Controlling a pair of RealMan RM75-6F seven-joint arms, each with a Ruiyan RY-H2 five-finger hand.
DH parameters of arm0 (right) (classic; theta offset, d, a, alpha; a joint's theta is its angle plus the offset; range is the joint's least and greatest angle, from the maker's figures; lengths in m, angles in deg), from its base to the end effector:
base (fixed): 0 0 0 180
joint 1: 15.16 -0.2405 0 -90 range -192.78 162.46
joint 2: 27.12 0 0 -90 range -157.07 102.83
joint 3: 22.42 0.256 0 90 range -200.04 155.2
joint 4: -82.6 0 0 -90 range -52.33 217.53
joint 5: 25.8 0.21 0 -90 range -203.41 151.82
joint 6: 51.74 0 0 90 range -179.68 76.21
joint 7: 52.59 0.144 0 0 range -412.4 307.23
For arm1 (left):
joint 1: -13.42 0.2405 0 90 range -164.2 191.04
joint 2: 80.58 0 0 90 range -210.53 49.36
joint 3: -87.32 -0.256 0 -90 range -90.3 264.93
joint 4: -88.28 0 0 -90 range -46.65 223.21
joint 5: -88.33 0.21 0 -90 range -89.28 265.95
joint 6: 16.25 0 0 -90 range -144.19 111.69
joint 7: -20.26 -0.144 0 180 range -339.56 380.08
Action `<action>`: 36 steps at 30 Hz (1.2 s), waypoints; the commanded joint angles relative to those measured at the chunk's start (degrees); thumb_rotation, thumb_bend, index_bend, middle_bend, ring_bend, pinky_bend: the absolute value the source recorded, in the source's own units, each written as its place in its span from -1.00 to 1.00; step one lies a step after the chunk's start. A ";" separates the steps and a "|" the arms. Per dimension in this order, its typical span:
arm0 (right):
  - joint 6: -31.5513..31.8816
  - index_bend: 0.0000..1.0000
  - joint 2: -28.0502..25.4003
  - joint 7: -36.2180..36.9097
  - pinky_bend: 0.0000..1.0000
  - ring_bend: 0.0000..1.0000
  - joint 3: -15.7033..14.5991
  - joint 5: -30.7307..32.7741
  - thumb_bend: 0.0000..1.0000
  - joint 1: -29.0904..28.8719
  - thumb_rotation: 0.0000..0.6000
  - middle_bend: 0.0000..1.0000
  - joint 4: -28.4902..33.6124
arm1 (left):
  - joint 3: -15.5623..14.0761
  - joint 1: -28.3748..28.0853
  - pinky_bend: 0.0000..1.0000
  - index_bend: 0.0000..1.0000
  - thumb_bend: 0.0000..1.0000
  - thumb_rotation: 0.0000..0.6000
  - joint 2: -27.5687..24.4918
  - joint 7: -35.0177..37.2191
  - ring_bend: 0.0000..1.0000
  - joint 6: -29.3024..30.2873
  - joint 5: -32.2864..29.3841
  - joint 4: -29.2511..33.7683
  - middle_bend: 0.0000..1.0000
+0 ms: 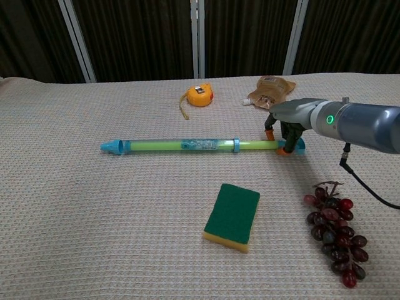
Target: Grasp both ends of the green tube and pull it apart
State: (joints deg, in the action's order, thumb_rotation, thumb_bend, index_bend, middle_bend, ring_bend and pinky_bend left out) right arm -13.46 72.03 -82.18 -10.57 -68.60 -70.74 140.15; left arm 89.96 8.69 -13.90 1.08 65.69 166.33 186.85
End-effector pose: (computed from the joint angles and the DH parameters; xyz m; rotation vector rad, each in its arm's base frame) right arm -0.1615 -0.4269 -0.0537 1.8578 -0.9424 0.5705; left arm -0.3063 0.1759 0.1329 -1.3966 -0.8849 -0.6584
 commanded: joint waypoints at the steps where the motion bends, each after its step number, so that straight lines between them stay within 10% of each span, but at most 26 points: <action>1: 0.41 0.17 0.03 -0.16 1.00 1.00 -0.14 0.10 -0.28 -0.07 1.00 0.98 0.09 | -0.03 -0.25 -1.00 -1.00 -1.00 1.00 0.12 -0.07 -1.00 -0.53 -0.32 -0.28 -1.00; 11: 1.95 0.34 -1.39 -0.83 1.00 1.00 -0.59 1.00 -0.14 0.28 1.00 1.00 3.89 | 1.64 -3.71 -0.91 -1.00 -1.00 1.00 1.70 0.58 -0.89 -4.48 -1.17 -2.51 -0.85; 16: 3.36 0.35 -2.36 -2.87 1.00 1.00 -0.83 3.90 -0.11 0.19 1.00 1.00 6.91 | 5.30 -13.39 0.20 -0.96 -1.00 1.00 6.95 5.62 0.11 -13.94 1.96 -9.00 0.18; 21: 4.92 0.36 -3.07 -5.02 1.00 1.00 -1.02 7.14 -0.07 -0.18 1.00 1.00 9.20 | 6.82 -19.60 0.96 -0.62 -1.00 1.00 12.56 8.75 0.55 -19.03 3.30 -16.34 0.61; 36: 7.35 0.38 -4.69 -8.58 1.00 1.00 -1.87 11.95 -0.02 -1.56 1.00 1.00 12.82 | 9.93 -31.51 1.00 -0.29 -0.50 1.00 24.92 10.60 0.65 -32.31 -4.75 -28.47 0.72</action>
State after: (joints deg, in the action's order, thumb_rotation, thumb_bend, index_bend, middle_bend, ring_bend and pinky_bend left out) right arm -6.19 67.41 -90.68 -12.39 -56.73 -72.24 152.88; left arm 99.53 -21.93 10.08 11.85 34.26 162.37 159.42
